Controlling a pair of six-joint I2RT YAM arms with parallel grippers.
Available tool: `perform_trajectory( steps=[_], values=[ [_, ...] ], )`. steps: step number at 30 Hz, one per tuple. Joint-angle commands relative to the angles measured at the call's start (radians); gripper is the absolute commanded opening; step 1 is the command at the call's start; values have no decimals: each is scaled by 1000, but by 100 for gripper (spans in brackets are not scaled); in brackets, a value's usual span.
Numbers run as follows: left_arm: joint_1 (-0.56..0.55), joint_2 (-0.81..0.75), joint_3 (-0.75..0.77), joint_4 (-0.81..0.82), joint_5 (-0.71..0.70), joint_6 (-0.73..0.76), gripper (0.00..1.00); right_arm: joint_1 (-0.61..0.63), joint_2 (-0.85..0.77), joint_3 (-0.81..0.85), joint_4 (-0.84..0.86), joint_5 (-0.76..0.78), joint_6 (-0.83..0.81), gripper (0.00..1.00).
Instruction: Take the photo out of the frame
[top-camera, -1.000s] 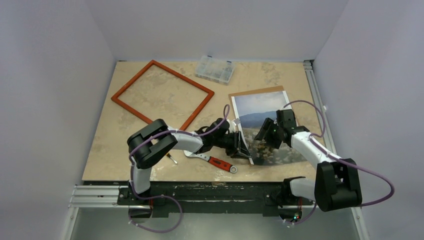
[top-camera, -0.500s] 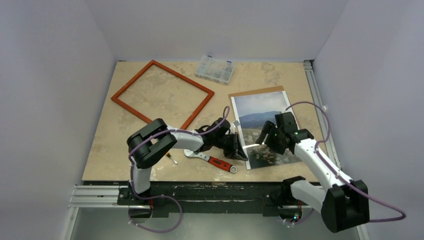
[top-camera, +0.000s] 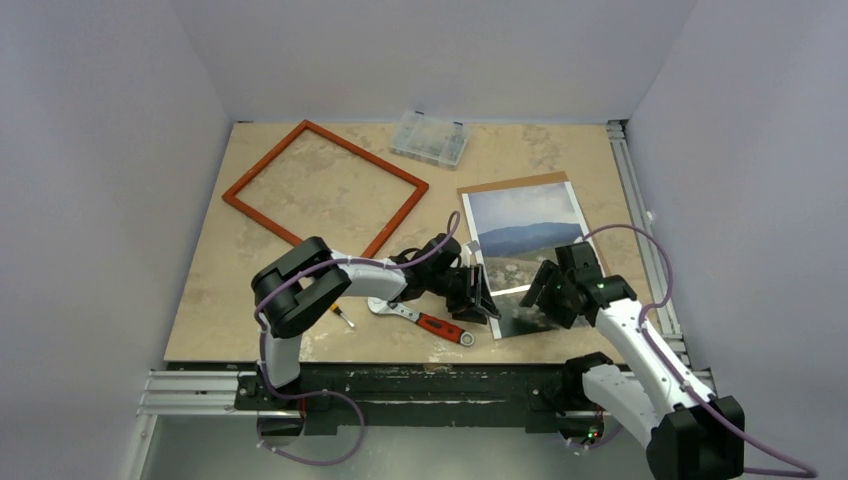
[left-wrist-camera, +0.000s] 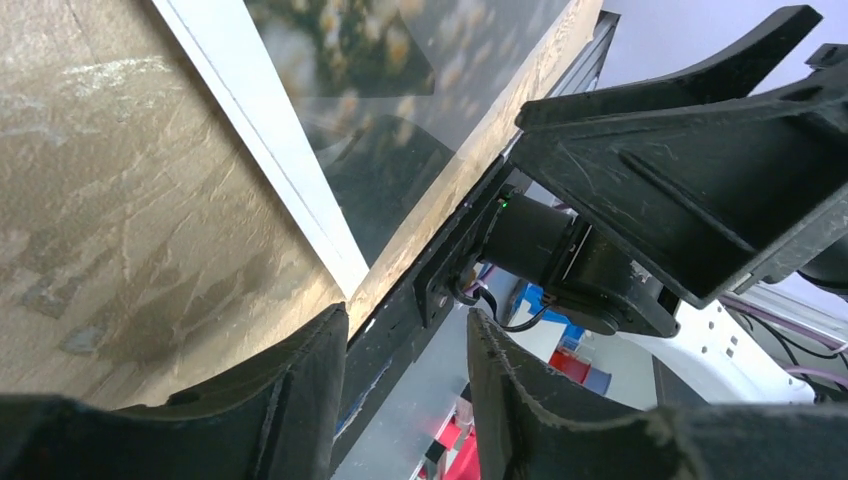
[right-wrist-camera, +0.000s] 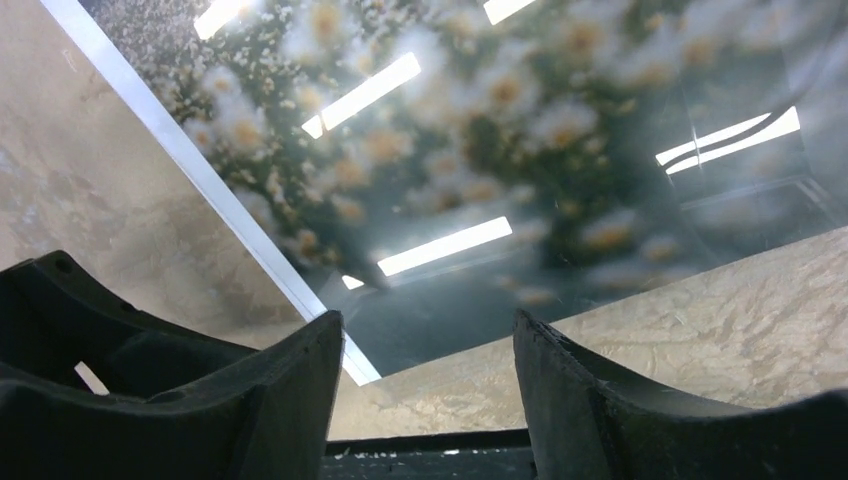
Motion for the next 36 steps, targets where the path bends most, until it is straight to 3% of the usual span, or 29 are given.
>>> perform_trajectory(
  steps=[1,5,15,20,27,36],
  values=[
    [4,-19,3,55,-17,11,47,3,20,-18,110,13,22,58],
    [3,-6,-11,59,-60,40,40,3,80,-25,160,16,18,35],
    [-19,28,-36,78,-114,50,26,3,108,-17,171,24,-2,33],
    [-25,19,-54,62,-147,59,26,3,108,-20,173,28,-2,33],
    [-31,84,-67,183,-139,-18,25,3,100,-20,160,31,-5,33],
    [-41,89,-60,224,-131,-37,21,3,101,-20,166,24,-5,33]
  ],
)
